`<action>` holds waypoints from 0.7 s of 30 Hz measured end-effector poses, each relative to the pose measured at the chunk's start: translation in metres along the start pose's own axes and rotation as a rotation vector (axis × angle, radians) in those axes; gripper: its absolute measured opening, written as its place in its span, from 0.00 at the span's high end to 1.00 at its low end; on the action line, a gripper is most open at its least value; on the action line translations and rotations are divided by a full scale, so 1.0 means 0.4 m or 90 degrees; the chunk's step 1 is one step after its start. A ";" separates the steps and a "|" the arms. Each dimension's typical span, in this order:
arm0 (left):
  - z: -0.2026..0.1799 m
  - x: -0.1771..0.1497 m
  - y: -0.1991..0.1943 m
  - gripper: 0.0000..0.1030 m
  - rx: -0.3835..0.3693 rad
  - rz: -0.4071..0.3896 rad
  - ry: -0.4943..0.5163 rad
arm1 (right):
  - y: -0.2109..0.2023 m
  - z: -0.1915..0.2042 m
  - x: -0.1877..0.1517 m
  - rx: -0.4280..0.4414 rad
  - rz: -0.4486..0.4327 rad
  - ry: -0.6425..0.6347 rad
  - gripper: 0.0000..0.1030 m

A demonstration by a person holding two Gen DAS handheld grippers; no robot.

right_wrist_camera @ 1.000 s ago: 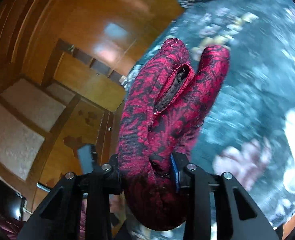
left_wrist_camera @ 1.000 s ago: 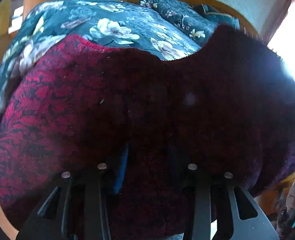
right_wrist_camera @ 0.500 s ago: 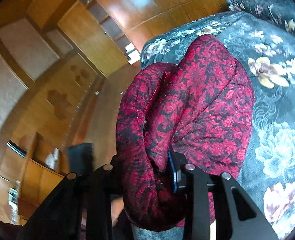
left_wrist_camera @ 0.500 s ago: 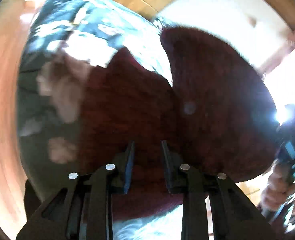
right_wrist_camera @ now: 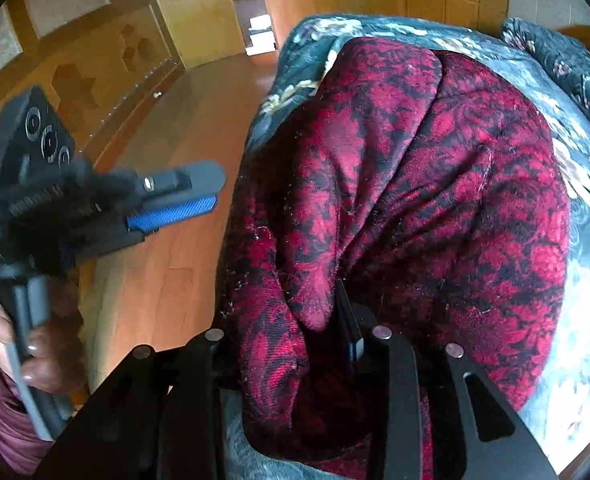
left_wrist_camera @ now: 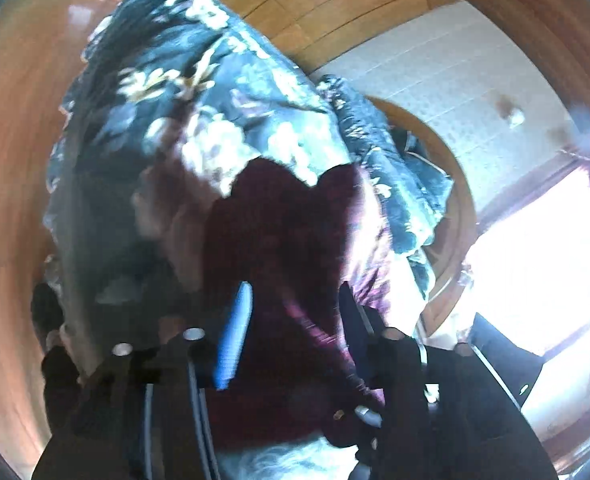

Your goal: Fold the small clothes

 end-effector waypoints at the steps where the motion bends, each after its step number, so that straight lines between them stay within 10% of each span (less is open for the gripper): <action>1: -0.013 0.010 0.003 0.54 -0.001 0.000 0.012 | -0.005 -0.004 0.000 0.013 -0.007 -0.002 0.61; 10: -0.125 0.042 0.182 0.46 0.016 0.149 0.107 | -0.094 -0.018 -0.018 0.137 -0.072 -0.009 0.37; 14: -0.149 0.035 0.227 0.81 0.058 0.180 0.156 | -0.141 -0.016 -0.037 0.169 -0.079 -0.022 0.31; 21: -0.170 0.032 0.154 0.85 0.089 0.121 0.183 | -0.285 -0.108 -0.044 0.200 -0.124 0.019 0.29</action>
Point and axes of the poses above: each gripper's, at about its wrist camera, not at the fingertips, and y roughly the way its jaws point, z to its left, x to its top, the point moved 3 cm from there along y, roughly the way its jaws point, and after that the axes turned 5 degrees about y, right-handed, at the moved point
